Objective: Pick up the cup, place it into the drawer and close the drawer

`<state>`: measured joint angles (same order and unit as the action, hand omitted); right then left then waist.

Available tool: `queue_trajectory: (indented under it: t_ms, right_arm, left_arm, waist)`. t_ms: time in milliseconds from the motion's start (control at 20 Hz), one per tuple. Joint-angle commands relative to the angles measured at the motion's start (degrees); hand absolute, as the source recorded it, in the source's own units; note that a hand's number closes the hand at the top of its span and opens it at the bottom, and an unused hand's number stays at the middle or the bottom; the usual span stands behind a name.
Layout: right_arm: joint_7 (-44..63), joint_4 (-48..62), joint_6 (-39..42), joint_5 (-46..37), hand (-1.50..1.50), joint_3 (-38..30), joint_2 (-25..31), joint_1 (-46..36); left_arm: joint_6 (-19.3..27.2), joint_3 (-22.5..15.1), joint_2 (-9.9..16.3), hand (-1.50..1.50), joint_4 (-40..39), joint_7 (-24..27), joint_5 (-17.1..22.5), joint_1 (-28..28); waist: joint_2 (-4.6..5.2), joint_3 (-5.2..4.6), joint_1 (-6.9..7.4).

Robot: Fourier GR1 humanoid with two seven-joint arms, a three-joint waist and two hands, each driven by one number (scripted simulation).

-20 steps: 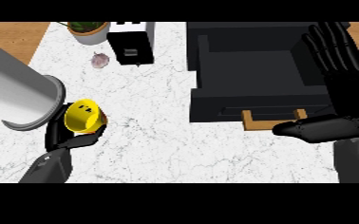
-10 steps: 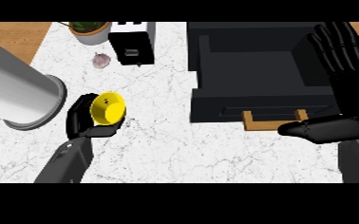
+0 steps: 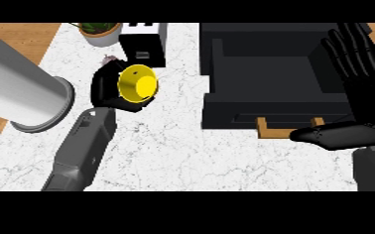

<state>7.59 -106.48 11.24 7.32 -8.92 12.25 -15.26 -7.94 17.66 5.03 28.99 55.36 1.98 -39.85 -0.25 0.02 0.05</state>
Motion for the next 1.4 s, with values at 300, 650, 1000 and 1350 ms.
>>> queue_trajectory:
  t_ms: [300, 650, 1000, 1350]
  right_arm:
    - [0.91, -2.23, -1.88, -2.81, -1.50, 2.37, -1.75, 1.52]
    - [-1.94, 0.24, -0.64, -1.63, -1.50, 0.57, -0.96, 0.79]
    - [-4.35, 4.02, 0.00, -2.37, -1.50, 0.33, -0.47, -0.81]
    - [-2.85, 3.63, 1.67, 0.15, -1.50, 0.29, 0.20, -2.51]
  left_arm:
    - [6.84, -9.13, -4.95, 1.50, 14.49, -20.97, 2.56, -12.28]
    - [18.87, -16.90, -5.01, 1.50, 16.37, -33.08, 6.21, -23.70]
    - [27.59, -23.65, -5.02, 1.50, 4.66, -42.29, 10.34, -33.60]
    - [29.23, -28.20, -5.03, 1.50, -8.11, -41.74, 13.07, -38.55]
  waist:
    - [-0.21, 0.01, -0.13]
    - [0.24, 0.01, -1.15]
    - [0.69, 0.05, -2.54]
    - [1.64, 0.10, -6.06]
